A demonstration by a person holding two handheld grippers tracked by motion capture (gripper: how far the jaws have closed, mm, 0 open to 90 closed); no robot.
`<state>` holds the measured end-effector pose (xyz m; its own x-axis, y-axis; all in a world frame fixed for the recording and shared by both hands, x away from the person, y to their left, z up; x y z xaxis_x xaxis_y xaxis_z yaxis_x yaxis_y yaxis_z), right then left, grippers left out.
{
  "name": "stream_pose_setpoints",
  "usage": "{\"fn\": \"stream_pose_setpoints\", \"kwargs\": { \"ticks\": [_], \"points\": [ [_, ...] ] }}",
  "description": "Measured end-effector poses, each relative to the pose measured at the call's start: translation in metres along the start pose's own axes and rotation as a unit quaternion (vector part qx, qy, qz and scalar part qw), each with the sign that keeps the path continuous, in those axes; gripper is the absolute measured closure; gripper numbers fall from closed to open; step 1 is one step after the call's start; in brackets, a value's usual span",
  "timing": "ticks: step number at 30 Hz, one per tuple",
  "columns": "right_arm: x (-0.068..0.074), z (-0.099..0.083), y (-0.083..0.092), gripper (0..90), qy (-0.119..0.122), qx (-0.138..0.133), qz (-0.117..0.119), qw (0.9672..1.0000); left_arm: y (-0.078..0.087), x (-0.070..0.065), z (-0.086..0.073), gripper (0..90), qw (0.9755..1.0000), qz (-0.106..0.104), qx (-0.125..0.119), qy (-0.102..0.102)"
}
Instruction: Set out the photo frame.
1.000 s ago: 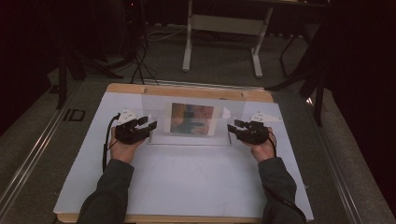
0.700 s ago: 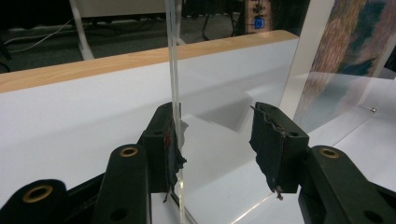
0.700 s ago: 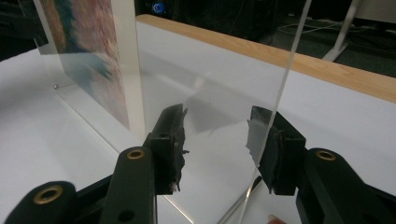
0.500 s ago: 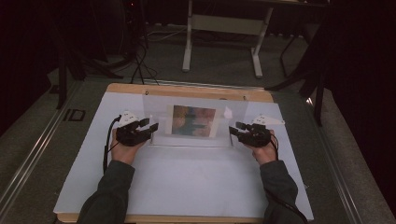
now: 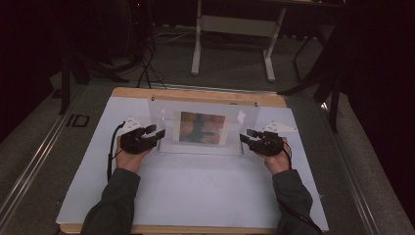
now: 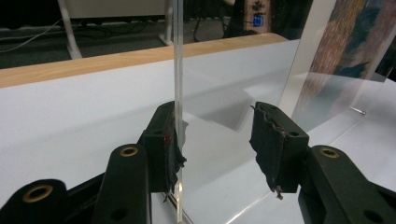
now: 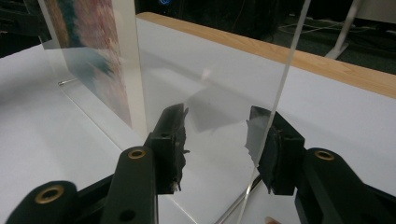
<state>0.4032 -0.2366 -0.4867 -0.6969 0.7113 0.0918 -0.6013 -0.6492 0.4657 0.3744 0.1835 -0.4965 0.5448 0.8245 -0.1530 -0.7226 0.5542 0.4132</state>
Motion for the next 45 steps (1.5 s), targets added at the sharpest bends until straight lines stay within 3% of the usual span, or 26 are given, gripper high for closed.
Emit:
{"fn": "stream_pose_setpoints", "kwargs": {
  "ticks": [26,33,36,45],
  "points": [
    [-0.002,-0.002,-0.002,54.6,0.014,-0.014,-0.001,0.9998,0.003,-0.003,0.001,54.0,0.9999,0.007,0.008,0.002],
    [-0.002,-0.001,-0.003,51.8,0.014,-0.003,-0.002,0.9999,0.003,-0.002,0.000,52.9,1.0000,0.003,0.007,0.004],
    [0.001,0.000,-0.005,47.9,0.027,0.008,-0.005,0.9996,0.003,-0.002,0.001,52.0,0.9999,0.007,0.009,-0.001],
    [-0.004,-0.002,-0.003,45.6,0.024,0.021,0.003,0.9995,0.011,0.003,0.002,48.1,1.0000,0.005,0.003,0.006]
  ]
}}
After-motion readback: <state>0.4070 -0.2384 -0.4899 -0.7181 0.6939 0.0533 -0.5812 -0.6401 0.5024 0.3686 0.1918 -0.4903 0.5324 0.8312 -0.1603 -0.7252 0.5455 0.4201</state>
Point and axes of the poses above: each handheld gripper's, and its own axes: y roughly backward along the jaws, z roughly out of its top, x roughly to its left, the point moved 2 cm from there along -y, roughly forward along the jaws, and after that the axes turned 2 degrees about x, right-handed, at the moved point
